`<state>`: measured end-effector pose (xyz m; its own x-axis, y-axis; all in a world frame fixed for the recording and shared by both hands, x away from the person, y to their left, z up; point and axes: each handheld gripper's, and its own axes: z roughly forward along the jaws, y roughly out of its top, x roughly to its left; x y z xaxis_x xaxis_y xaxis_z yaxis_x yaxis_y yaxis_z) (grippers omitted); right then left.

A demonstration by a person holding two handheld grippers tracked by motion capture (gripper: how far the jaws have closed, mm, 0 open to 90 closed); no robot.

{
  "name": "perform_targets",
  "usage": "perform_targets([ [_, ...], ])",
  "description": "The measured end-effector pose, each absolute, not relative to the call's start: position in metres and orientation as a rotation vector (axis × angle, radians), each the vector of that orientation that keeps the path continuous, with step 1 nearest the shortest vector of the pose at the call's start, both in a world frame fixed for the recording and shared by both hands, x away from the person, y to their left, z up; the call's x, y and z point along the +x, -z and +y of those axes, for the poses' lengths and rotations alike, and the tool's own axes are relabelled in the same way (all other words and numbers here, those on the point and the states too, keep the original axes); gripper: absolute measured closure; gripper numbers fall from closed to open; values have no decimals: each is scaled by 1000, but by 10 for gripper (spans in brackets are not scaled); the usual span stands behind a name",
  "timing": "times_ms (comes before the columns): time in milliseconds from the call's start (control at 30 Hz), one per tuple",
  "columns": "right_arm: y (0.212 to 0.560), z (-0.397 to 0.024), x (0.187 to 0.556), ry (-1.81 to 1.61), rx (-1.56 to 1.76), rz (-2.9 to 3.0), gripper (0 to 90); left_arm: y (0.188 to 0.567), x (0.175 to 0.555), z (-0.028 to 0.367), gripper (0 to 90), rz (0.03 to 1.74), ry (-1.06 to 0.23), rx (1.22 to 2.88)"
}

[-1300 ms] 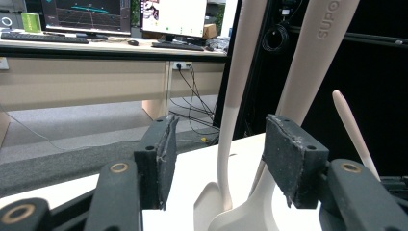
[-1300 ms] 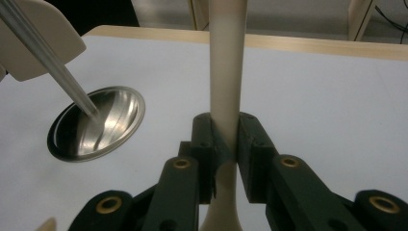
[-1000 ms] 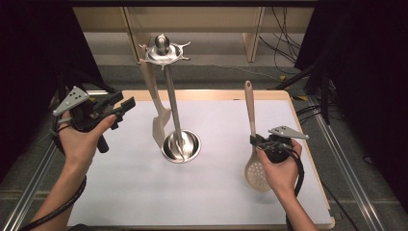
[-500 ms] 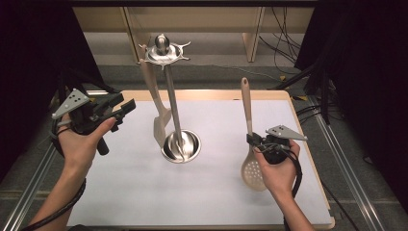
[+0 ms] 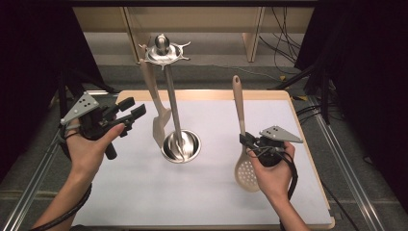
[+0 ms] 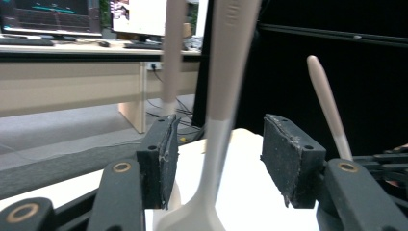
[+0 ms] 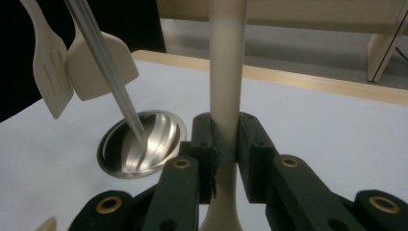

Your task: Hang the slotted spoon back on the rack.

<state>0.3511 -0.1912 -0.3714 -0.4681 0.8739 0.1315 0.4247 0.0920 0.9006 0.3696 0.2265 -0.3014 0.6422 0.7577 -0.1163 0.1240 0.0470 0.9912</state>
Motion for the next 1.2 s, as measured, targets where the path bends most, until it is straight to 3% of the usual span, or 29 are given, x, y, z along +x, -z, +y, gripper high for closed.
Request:
perform_targets([
  [1200, 360, -158, 337, -1386, 1164, 1991, 793, 310, 379, 111, 456, 631, -324, 1612],
])
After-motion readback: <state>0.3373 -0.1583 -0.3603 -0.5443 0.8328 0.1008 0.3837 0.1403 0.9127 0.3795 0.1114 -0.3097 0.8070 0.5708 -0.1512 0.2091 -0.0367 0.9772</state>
